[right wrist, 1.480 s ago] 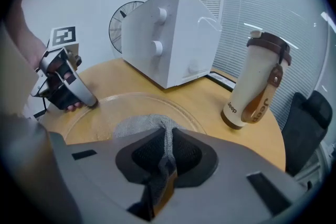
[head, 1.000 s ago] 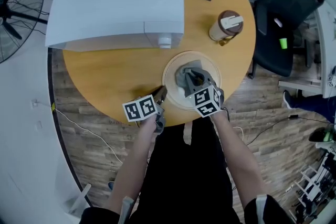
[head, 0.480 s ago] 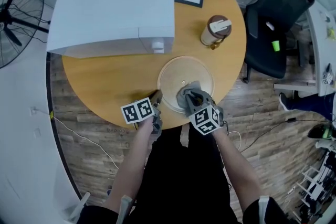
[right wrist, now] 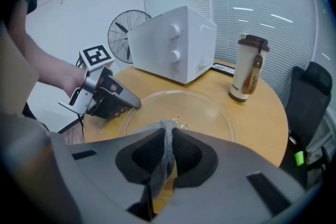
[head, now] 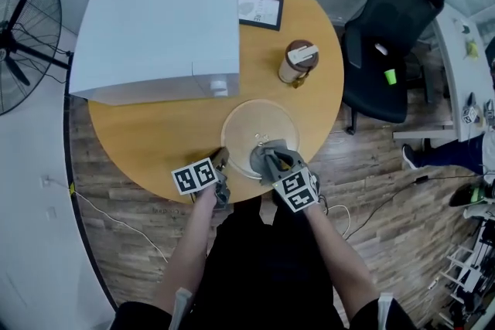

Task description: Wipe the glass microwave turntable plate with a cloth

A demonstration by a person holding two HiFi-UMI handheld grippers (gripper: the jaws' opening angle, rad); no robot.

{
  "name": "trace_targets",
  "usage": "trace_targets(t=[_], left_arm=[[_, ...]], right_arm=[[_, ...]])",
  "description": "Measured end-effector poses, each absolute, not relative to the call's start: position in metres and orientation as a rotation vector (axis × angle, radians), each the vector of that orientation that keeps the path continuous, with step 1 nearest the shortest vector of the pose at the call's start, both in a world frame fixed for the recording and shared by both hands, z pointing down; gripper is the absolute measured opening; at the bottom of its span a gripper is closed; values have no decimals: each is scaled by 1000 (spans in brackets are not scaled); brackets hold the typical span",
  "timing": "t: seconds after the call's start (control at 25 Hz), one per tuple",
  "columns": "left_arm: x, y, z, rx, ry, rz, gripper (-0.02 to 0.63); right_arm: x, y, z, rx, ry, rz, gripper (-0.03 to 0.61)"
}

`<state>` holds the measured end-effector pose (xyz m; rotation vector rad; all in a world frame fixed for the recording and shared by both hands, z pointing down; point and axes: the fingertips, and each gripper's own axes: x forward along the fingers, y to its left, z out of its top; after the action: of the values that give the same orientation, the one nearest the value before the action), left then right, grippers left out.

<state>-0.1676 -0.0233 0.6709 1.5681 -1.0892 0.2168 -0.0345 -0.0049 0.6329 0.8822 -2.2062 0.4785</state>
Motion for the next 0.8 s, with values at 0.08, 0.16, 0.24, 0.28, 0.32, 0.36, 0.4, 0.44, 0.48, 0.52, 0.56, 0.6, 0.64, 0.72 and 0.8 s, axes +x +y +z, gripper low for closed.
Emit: trace_targets(t=[0.08,0.16,0.24,0.28,0.32,0.36,0.4,0.44,0.48,0.52,0.56,0.6,0.64,0.72,0.8], left_arm=[[-167,-22,669,1568,-1099,216,45],[-169,-18,668,1556,-1121,230,63],[-173,-13,666,1544,-1156,250,85],[-176,-11,665,1538,-1175,255,87],[-179,-10,662,1533,-1196,251,87],[-182,-9,659,1529,-1219,243,87],[-185,-9,653,1529,-1247,233,87],[-187,-9,645,1534,-1277,225,86],[-188,-9,636,1546,-1308,219,86],[-187,-9,626,1563,-1338,214,87],[-185,-10,614,1583,-1368,208,87],[-182,-11,600,1607,-1396,199,87],[-178,-13,585,1634,-1423,186,86],[-164,-17,553,1694,-1467,152,86],[-147,-22,520,1761,-1503,113,84]], right_arm=[[-30,-8,621,913,-2222,483,48],[-25,-9,608,934,-2240,485,48],[-17,-10,597,952,-2259,484,48],[-12,-11,591,964,-2269,483,48],[-7,-12,585,979,-2279,480,48],[-1,-15,578,997,-2290,477,48],[4,-17,571,1014,-2303,471,48],[10,-20,562,1029,-2318,465,48],[16,-23,554,1043,-2334,459,48],[22,-25,545,1056,-2352,457,48],[29,-27,536,1069,-2371,455,48],[35,-28,526,1082,-2391,452,48],[41,-30,515,1094,-2413,445,48],[54,-35,491,1112,-2461,423,48],[68,-39,466,1125,-2513,393,48]])
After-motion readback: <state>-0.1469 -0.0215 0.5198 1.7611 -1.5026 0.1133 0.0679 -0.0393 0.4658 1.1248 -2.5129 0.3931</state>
